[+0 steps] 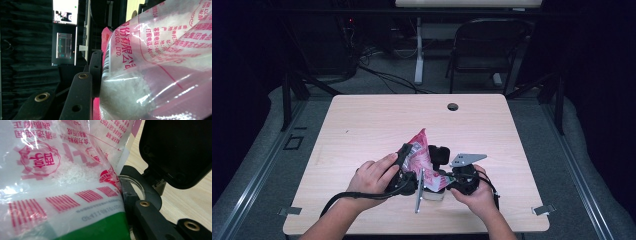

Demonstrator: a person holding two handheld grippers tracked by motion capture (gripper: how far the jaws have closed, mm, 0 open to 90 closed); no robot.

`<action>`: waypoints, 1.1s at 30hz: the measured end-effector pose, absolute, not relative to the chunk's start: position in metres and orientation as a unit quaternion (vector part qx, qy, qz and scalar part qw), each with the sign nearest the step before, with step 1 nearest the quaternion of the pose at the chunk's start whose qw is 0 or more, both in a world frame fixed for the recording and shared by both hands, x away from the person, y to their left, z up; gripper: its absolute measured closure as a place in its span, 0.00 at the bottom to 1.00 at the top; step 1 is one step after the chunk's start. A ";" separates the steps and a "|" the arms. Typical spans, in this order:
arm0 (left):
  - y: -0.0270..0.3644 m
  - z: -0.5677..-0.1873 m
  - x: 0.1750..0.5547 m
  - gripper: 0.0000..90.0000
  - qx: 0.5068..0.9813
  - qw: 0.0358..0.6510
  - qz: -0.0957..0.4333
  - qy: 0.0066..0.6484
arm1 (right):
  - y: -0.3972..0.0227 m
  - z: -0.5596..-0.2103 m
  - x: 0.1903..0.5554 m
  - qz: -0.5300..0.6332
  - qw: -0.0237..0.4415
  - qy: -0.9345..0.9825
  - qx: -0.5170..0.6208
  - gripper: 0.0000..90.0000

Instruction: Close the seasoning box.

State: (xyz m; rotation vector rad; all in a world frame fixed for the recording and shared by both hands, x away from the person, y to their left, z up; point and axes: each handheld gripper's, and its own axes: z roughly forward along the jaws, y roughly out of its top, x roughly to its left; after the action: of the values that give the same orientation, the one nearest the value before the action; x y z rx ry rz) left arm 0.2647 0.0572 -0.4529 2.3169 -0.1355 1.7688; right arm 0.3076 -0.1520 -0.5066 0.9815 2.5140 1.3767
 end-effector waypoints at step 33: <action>0.059 -0.452 0.265 0.78 0.790 0.111 0.602 -0.043 | -0.151 -0.506 0.307 0.453 0.052 0.831 0.318 0.97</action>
State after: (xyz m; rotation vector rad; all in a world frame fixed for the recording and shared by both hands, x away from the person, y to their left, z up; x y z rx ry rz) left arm 0.2655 0.0590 -0.4524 2.3203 -0.1252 1.7669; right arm 0.3069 -0.1513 -0.5058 0.9677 2.5282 1.3777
